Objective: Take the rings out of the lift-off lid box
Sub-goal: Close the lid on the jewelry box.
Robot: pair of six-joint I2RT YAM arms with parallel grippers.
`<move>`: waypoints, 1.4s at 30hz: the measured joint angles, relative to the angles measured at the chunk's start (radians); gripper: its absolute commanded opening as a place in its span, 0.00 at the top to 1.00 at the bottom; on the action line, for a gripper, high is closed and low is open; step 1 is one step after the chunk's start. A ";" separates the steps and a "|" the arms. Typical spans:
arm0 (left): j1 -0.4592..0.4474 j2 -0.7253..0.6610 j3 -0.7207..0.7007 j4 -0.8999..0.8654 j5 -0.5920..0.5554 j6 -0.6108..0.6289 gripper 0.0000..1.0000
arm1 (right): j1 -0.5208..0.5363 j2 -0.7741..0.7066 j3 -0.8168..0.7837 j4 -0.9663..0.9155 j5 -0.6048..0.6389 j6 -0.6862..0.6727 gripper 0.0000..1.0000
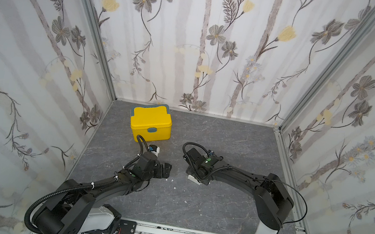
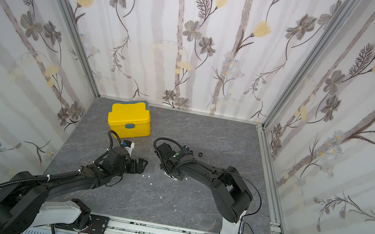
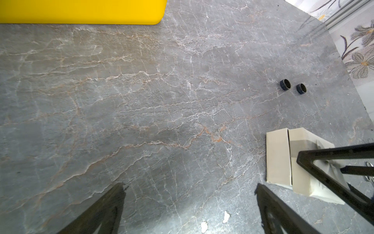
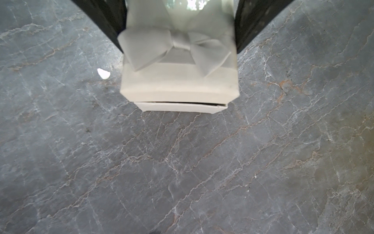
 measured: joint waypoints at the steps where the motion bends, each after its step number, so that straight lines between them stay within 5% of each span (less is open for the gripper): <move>1: 0.000 -0.002 -0.001 0.003 0.002 0.000 0.00 | -0.002 0.000 0.001 0.000 0.000 0.000 0.23; 42: 0.000 -0.003 -0.014 0.029 0.037 -0.019 0.00 | -0.011 0.026 0.039 -0.023 -0.001 -0.051 0.16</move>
